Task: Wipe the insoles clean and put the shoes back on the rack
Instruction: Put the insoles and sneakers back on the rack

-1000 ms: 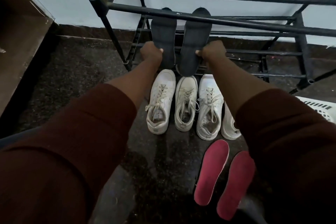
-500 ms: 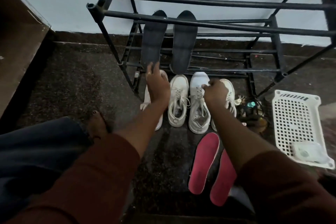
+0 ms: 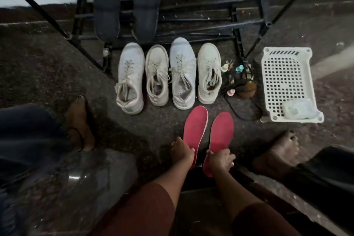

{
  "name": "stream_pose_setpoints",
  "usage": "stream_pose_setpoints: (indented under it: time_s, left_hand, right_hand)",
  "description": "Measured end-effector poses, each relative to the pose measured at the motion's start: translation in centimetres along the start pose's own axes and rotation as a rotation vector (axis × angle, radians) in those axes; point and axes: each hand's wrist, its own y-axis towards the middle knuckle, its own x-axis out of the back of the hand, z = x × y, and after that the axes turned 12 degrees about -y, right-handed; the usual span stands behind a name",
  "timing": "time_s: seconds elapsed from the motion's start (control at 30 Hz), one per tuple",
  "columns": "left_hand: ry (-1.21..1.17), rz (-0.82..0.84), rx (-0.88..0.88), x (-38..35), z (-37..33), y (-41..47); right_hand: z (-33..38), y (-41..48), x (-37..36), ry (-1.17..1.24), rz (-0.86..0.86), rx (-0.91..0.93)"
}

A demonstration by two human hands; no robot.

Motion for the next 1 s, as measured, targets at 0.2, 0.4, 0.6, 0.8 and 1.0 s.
stream_pose_setpoints:
  time_s: [0.2,0.4,0.6,0.8,1.0]
  left_hand:
    - [0.000,-0.012,-0.025,-2.2,0.3,0.6]
    - [-0.019,0.071,-0.128,-2.0,0.9,1.1]
    - [-0.217,0.077,-0.268,-0.7,0.4,-0.7]
    - [-0.473,0.061,-0.495,3.7,-4.7,-1.8]
    - [-0.550,-0.013,-0.731,11.4,-13.9,-1.0]
  right_hand:
    - [-0.9,1.2,-1.7,0.017,0.005,-0.011]
    - [-1.9,2.4,-0.6,0.189,0.079,0.134]
    - [-1.3,0.4,1.5,0.462,0.027,0.247]
    - [3.5,-1.6,6.4,0.610,-0.050,0.480]
    - [12.2,-1.9,14.7,0.593,-0.100,0.689]
